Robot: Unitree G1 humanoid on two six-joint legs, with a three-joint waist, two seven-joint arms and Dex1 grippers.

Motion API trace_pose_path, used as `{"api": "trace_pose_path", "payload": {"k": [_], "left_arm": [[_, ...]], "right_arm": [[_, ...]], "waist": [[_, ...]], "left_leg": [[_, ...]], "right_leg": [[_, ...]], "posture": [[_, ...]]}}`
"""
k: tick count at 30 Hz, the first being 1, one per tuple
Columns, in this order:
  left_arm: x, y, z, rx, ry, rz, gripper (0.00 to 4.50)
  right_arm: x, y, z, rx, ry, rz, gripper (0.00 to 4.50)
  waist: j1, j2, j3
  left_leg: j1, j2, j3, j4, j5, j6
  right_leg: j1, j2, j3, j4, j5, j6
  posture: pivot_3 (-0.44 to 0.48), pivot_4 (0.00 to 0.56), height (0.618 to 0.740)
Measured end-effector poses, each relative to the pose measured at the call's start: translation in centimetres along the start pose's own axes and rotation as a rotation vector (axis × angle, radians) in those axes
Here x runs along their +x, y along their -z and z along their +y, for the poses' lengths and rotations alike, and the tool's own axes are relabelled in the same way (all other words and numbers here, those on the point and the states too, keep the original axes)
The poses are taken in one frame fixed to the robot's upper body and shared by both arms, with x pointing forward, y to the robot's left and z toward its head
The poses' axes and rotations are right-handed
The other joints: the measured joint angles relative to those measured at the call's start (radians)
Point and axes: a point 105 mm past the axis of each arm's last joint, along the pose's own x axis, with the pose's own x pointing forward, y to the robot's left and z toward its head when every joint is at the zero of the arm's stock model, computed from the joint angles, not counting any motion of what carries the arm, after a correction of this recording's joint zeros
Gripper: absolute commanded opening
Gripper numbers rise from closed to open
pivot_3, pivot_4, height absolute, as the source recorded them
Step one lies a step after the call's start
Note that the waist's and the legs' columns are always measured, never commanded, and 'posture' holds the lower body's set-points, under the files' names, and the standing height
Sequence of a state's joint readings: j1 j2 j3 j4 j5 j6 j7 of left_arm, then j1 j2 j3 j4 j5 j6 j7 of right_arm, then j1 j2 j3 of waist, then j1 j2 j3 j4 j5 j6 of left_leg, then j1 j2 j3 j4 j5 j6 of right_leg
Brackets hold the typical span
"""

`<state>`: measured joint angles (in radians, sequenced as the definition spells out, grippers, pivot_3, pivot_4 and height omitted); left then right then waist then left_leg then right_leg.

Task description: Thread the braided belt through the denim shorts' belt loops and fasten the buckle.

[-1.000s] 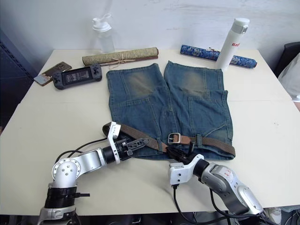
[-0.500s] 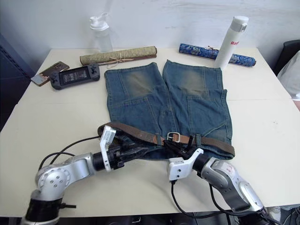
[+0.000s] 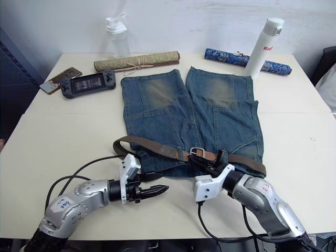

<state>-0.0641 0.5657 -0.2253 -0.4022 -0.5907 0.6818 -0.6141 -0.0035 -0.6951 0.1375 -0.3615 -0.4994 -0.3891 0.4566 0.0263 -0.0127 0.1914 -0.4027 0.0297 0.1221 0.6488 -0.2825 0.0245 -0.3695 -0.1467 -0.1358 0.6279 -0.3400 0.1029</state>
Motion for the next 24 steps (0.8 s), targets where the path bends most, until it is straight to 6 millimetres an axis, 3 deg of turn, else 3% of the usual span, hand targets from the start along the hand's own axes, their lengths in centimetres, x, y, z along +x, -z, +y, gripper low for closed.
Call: {"api": "trace_pose_path", "payload": {"k": [9, 15, 21, 24], "left_arm": [[-0.1, 0.4, 0.1, 0.018, 0.017, 0.004, 3.16], [-0.2, 0.7, 0.1, 0.005, 0.012, 0.003, 3.16], [-0.3, 0.7, 0.2, 0.000, 0.006, -0.001, 3.16], [-0.3, 0.6, 0.3, 0.001, 0.004, -0.003, 3.16]], "right_arm": [[-4.5, 2.8, -5.0, -0.091, 0.061, 0.107, 0.00], [-8.3, 7.0, -10.3, -0.144, 0.179, 0.287, 0.00], [-9.0, 7.5, -10.9, -0.117, 0.213, 0.308, 0.00], [-8.3, 6.8, -10.4, -0.051, 0.213, 0.277, 0.00]], "waist": [[-0.001, 0.003, -0.002], [-0.003, 0.005, -0.003], [-0.003, 0.011, -0.006], [-0.003, 0.012, -0.007]], "left_leg": [[0.005, 0.001, 0.000, -0.001, 0.000, 0.000], [0.013, 0.002, 0.001, -0.002, -0.004, 0.000], [0.013, 0.002, 0.001, -0.002, -0.004, 0.000], [0.013, 0.002, 0.001, -0.002, -0.004, 0.000]], "right_leg": [[0.005, 0.000, 0.000, -0.001, 0.000, 0.000], [0.012, 0.000, 0.000, -0.003, -0.001, -0.001], [0.012, 0.000, 0.000, -0.002, -0.001, -0.001], [0.012, 0.000, 0.000, -0.002, -0.001, -0.001]], "posture": [[0.000, 0.150, 0.717], [0.000, 0.150, 0.717], [0.000, 0.150, 0.717], [0.000, 0.150, 0.717]]}}
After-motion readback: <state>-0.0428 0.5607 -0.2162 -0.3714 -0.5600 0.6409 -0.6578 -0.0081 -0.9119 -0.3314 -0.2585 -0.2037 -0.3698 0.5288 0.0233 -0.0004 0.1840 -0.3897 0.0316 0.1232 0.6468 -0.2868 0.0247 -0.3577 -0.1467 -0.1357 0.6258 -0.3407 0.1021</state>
